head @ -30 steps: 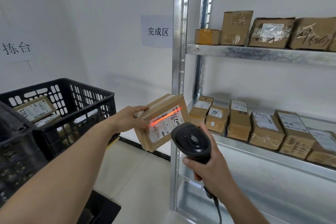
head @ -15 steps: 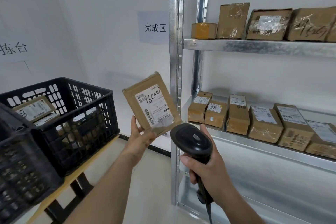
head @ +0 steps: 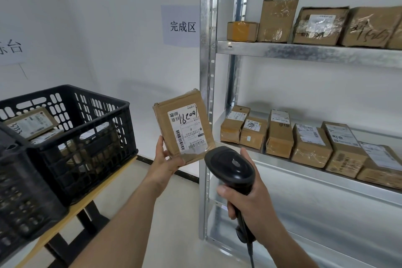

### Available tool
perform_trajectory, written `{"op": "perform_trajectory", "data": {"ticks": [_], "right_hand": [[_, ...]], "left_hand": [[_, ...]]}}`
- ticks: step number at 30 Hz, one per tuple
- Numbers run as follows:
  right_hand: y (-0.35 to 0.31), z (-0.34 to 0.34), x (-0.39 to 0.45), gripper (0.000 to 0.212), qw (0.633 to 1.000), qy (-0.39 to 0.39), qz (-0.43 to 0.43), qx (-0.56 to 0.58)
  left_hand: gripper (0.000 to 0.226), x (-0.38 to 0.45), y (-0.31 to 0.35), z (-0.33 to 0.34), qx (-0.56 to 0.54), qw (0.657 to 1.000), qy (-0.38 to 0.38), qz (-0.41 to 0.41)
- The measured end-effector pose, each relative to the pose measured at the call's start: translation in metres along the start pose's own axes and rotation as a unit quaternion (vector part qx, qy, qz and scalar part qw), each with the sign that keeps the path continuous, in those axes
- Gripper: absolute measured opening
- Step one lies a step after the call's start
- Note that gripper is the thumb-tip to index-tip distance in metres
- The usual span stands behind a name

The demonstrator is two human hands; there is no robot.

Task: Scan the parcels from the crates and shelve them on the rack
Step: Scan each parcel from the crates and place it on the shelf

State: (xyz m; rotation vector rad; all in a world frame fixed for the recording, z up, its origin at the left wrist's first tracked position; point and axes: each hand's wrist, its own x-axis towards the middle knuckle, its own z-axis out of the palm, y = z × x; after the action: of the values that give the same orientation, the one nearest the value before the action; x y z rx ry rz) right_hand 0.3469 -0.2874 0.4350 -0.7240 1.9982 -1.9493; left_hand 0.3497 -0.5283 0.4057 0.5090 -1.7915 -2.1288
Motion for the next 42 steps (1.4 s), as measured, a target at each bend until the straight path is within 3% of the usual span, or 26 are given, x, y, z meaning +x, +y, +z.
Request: {"op": "perform_trajectory", "data": {"ticks": [14,20,24,28,42], "right_hand": [[0.006,-0.002,-0.001,0.095,0.999,-0.001,0.027,-0.017],[0.007,-0.002,-0.002,0.096,0.999,-0.004,0.029,-0.032],[0.006,-0.002,-0.003,0.095,0.999,-0.001,0.025,-0.035],[0.008,-0.003,-0.006,0.093,0.999,0.002,0.023,-0.028],[0.015,-0.006,-0.009,0.096,0.999,0.011,0.027,-0.026]], "left_hand": [[0.131,0.0,0.003,0.0,0.009,1.0,-0.01,0.004],[0.122,-0.005,0.013,0.0,0.016,0.999,-0.024,0.021],[0.134,-0.01,0.016,0.003,0.033,0.999,-0.022,0.017],[0.115,-0.01,0.013,0.001,0.023,0.999,-0.025,0.019],[0.104,-0.007,0.009,0.002,0.038,0.999,-0.035,0.009]]}}
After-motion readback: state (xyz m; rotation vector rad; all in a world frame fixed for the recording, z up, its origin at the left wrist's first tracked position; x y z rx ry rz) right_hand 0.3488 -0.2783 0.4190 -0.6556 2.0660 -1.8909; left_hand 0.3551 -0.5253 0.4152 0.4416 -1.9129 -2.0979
